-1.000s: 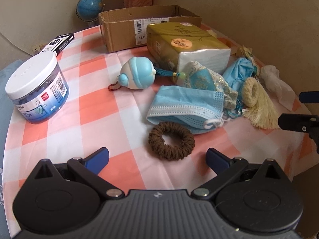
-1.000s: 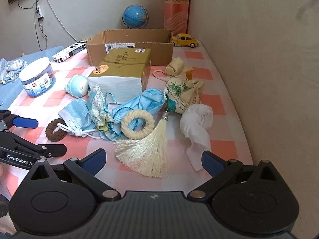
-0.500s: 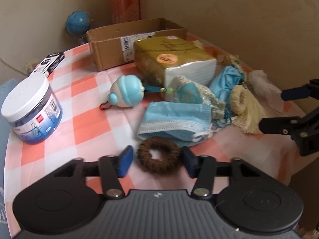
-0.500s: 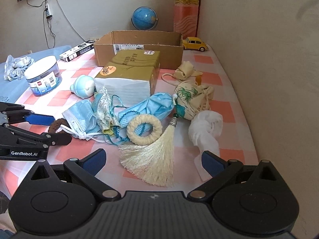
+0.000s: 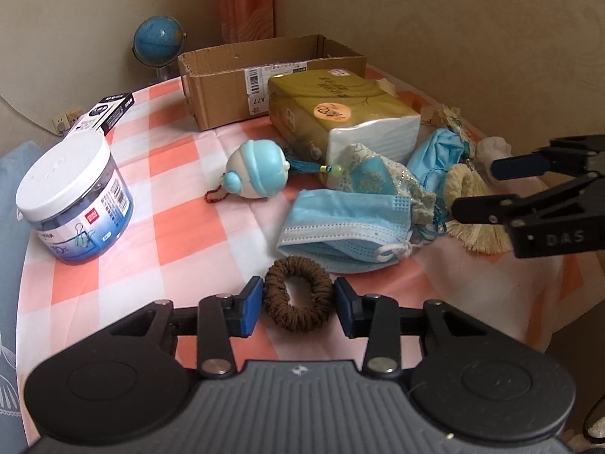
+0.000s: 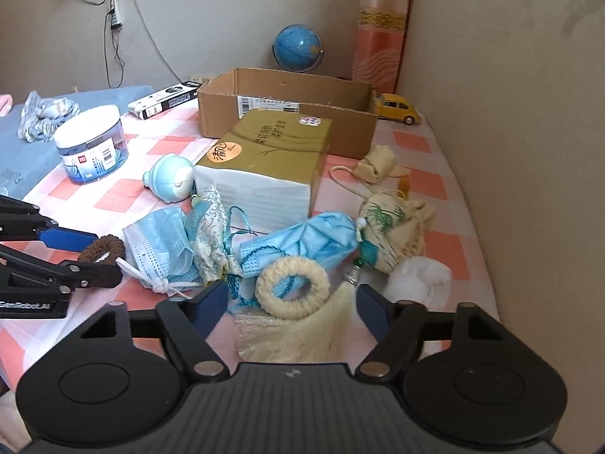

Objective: Organize soft objects
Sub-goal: 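Grasp the brown hair tie with the left tool while the right tool grasps the cream ring, then carry the hair tie and cream ring into the cardboard box and open both tools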

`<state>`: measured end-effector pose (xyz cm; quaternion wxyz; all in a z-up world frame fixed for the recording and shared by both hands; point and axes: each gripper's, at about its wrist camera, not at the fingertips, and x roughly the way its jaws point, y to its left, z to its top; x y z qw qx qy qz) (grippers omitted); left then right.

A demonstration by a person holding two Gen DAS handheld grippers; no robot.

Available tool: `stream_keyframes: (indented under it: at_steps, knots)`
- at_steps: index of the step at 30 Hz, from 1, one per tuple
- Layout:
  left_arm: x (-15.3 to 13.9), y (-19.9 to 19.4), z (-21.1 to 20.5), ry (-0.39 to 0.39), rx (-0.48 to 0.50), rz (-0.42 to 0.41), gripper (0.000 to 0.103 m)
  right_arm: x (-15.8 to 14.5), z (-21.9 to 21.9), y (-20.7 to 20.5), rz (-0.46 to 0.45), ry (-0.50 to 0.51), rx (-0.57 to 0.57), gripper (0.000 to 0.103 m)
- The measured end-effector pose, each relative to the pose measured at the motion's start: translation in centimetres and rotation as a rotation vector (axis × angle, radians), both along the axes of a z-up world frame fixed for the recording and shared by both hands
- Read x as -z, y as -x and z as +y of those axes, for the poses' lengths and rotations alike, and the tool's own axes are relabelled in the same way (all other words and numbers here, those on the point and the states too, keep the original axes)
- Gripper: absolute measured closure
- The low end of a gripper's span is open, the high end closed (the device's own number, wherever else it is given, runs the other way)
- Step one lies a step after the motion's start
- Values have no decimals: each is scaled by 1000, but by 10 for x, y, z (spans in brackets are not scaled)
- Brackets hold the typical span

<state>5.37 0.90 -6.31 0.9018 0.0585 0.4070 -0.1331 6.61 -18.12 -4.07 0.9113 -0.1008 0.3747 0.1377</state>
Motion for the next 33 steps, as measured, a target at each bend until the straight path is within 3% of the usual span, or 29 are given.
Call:
stream_keyframes:
  at_steps: [7, 12, 14, 22, 33]
  knots:
    - [-1, -2, 2, 2, 6, 9, 64, 8, 9, -12, -4, 27, -29, 32]
    - [-2, -2, 0, -3, 30, 15, 64, 13, 8, -16, 19, 30, -45, 52]
    - [-3, -1, 0, -3, 40, 20, 64, 13, 7, -16, 23, 29, -40, 54]
    - [-17, 7, 4, -23, 77, 12, 65, -5, 5, -5, 2, 30, -35, 54]
    - [-58, 3, 11, -67, 147, -34, 65, -41, 8, 7, -23, 19, -55, 54]
